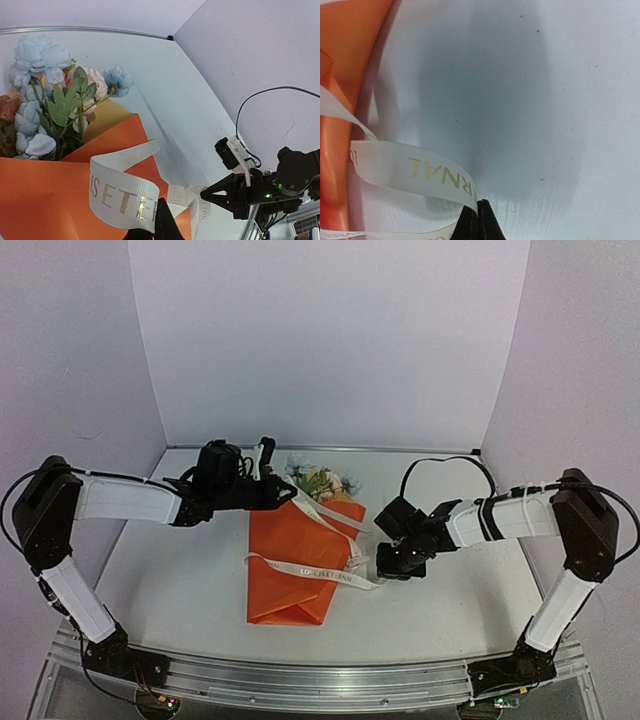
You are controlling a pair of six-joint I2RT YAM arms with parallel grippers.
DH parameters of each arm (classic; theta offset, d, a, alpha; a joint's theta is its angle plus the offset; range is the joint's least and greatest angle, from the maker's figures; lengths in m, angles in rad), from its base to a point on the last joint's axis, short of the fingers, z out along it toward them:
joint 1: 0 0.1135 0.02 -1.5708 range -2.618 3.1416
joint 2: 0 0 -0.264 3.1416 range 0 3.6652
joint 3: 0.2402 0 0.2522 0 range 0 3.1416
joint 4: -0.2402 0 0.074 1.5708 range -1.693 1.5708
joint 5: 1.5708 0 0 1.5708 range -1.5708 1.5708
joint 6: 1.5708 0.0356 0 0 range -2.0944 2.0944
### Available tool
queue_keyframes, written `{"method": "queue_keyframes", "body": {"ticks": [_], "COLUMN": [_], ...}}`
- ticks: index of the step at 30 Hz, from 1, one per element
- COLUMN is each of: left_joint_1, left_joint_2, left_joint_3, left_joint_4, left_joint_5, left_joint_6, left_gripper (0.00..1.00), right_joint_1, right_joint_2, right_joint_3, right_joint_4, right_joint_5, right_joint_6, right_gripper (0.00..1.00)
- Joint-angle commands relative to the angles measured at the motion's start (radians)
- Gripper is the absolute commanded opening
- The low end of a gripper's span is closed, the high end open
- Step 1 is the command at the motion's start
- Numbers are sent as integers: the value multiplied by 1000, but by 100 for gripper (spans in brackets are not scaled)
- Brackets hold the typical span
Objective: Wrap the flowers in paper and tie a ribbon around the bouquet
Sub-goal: Cross the ribbon over the folded bouquet.
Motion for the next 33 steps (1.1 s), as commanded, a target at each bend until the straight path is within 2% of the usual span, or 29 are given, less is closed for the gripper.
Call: {"method": "queue_keyframes", "body": {"ticks": [1,3,7,10,13,21,26,30,33], "left_joint_1": [-46,-66,-127,-134,-133,-131,-47,39,113], "left_joint_2": [-144,-184,-267,-313,-341,-320,-355,-389,-268], "left_joint_3": [-104,-167,-265,-326,-365,-422,-461,-418,-271], "left_joint_4": [-23,-15,-31,-61,-131,-169,-173,-196,-348], "left_joint_5": [-252,-330,-583,-747,-855,-711,-601,-486,-387], "left_joint_6": [75,62,46,-11,-92,-234,-319,-283,-177], "left_gripper": [6,7,13,14,18,30,40,53,53], "right_joint_1": [4,5,4,-2,-32,-74,-96,-105,-104], "right_joint_2": [-146,-206,-268,-246,-211,-120,-68,-50,-41], "right_joint_3": [0,6,57,125,171,275,340,369,384], "right_joint_4": [2,-5,-40,-105,-147,-149,-149,-149,-149], "right_joint_5": [50,56,127,200,236,155,146,138,139], "right_joint_6": [18,18,6,0,17,21,6,-8,-17], "right_gripper": [0,0,0,0,0,0,0,0,0]}}
